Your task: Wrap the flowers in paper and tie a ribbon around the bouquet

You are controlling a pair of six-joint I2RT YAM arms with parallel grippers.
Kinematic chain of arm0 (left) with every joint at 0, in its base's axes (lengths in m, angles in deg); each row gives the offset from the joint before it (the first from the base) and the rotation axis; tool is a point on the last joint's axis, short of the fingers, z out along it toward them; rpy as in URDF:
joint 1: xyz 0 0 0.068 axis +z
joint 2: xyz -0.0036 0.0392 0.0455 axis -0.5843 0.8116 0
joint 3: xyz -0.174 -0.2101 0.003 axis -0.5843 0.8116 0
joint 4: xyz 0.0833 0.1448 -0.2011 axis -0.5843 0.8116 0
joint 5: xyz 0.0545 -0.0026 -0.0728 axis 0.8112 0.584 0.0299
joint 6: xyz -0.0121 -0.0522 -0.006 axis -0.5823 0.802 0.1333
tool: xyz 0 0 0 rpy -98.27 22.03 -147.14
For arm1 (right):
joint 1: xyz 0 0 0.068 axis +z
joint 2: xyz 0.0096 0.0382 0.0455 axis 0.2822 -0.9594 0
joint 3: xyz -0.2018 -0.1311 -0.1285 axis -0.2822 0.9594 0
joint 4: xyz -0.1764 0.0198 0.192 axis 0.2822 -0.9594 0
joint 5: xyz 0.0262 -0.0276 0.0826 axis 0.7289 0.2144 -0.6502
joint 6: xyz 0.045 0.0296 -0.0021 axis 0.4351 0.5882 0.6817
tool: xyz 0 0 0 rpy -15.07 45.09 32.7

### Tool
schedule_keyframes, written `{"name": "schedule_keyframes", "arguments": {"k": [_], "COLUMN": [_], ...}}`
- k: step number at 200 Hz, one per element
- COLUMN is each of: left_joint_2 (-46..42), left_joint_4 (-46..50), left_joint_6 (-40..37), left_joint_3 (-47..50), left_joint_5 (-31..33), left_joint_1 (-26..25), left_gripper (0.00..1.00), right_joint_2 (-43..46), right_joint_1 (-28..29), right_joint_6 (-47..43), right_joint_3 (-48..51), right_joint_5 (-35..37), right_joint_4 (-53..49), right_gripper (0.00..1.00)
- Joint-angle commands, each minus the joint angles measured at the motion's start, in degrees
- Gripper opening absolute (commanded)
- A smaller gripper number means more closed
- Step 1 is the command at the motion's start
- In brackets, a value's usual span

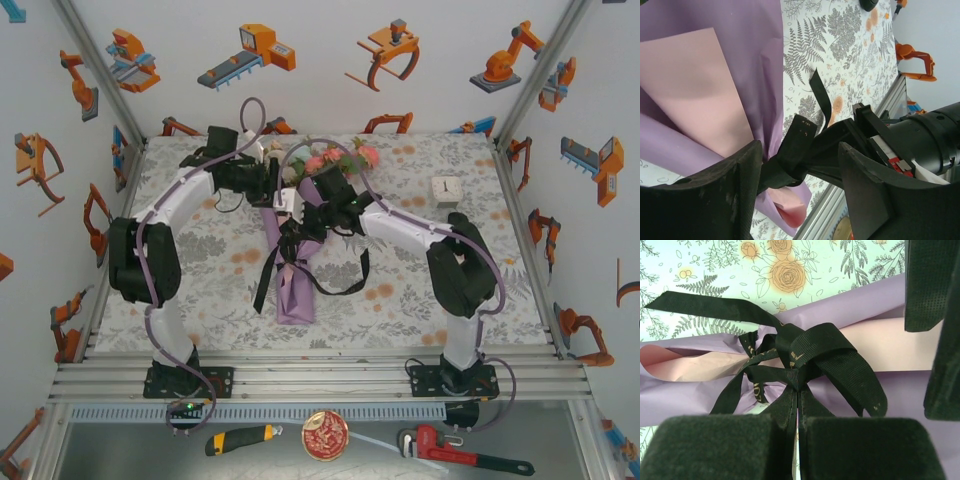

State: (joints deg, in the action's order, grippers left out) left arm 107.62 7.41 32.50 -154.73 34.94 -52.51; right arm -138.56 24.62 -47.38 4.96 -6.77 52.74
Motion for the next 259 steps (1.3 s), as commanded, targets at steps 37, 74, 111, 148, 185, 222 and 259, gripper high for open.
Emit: {"name": "schedule_keyframes", "arguments": {"k": [37, 74, 111, 148, 185, 222, 259], "left_joint_2": [4.97, 8.03, 9.18, 10.26, 10.85, 6.9, 1.86], "left_joint_4": [1.79, 7.24, 12.67, 15.08, 12.04, -3.7, -25.82], "left_joint_6": [-5.3, -8.49, -12.3, -13.19, -9.46, 1.57, 18.33], "left_joint_3": [-2.99, -5.14, -5.22, -5.85, -6.81, -0.41, 9.66], "left_joint_5": [-11.84, -14.43, -16.6, -15.13, -11.56, -10.09, -7.89], "left_joint_1": [-0.68, -0.78, -1.17, -1.66, -2.05, 0.1, 4.64], "left_gripper": [0.66, 0.68, 0.59, 0.53, 0.27, 0.0, 0.0], "right_joint_2": [-1.14, -1.05, -1.05, -0.94, -0.46, 0.92, 4.4], "right_joint_1": [-0.15, -0.14, -0.15, -0.15, -0.15, -0.23, -0.41], "right_joint_6": [-0.99, -0.81, -0.81, -0.72, -0.63, 0.93, 8.15], "right_joint_3": [-3.71, -3.66, -3.52, -3.15, -2.56, -0.9, 3.62], "right_joint_5": [-0.18, 0.3, 0.98, 1.15, 1.66, 2.47, 5.04], "right_joint_4": [-2.9, -3.34, -3.43, -3.43, -3.43, -2.32, 1.38], "right_gripper": [0.0, 0.0, 0.0, 0.0, 0.0, 0.0, 0.0]}}
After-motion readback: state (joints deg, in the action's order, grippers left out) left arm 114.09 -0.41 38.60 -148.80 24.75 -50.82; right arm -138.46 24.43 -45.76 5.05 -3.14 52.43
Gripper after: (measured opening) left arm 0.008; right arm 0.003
